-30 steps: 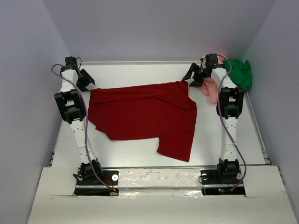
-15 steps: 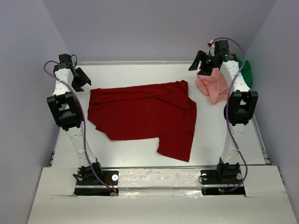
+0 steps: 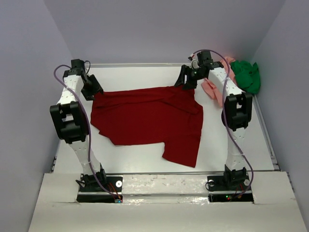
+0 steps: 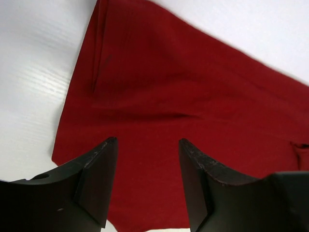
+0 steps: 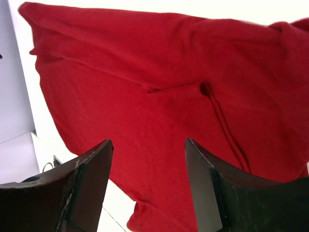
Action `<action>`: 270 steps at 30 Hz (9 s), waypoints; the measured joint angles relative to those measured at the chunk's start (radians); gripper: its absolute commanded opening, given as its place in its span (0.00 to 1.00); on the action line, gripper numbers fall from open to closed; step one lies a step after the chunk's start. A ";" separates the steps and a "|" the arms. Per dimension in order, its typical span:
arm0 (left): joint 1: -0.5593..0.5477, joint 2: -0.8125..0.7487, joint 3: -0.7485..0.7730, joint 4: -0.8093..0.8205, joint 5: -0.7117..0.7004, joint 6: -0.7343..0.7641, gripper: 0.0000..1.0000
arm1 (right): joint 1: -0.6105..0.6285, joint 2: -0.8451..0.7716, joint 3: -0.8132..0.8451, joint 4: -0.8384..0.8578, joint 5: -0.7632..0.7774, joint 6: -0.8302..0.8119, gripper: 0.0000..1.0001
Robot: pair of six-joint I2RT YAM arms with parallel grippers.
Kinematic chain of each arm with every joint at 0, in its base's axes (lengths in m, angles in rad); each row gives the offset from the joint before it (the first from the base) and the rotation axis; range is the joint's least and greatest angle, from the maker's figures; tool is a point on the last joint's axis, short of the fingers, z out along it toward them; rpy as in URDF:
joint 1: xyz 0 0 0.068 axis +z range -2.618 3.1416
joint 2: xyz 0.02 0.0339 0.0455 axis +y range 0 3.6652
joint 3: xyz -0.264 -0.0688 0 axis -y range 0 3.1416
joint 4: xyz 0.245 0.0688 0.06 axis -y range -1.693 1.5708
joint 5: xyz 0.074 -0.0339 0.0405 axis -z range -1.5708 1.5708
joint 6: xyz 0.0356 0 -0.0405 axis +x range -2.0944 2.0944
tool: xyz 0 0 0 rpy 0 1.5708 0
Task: Fold and stack the t-shirts
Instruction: Fold the flattened tshirt in 1/3 of the way
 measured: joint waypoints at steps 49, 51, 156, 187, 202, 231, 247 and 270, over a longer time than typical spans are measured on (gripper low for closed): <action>-0.006 -0.026 -0.112 -0.012 -0.001 0.003 0.63 | -0.002 0.333 0.189 0.039 -0.124 -0.002 0.59; -0.007 -0.024 -0.110 -0.019 -0.004 0.008 0.63 | -0.002 0.336 0.196 0.046 -0.126 -0.003 0.50; -0.002 0.050 -0.114 0.000 -0.155 0.010 0.62 | 0.106 0.026 -0.208 -0.014 0.108 0.038 0.00; -0.004 0.160 -0.060 0.035 -0.180 -0.065 0.11 | 0.106 0.061 -0.229 -0.031 0.234 0.030 0.00; -0.005 0.187 0.064 -0.013 -0.216 -0.061 0.01 | 0.106 0.082 -0.197 -0.059 0.233 0.022 0.00; 0.027 0.130 0.030 -0.040 -0.215 -0.011 0.79 | 0.106 0.093 -0.177 -0.079 0.229 0.016 0.00; 0.029 -0.443 -0.695 0.027 0.049 -0.142 0.75 | 0.105 0.137 -0.114 -0.115 0.198 0.016 0.00; 0.140 -0.648 -0.919 0.022 0.066 -0.386 0.58 | 0.105 0.144 -0.105 -0.119 0.172 0.006 0.00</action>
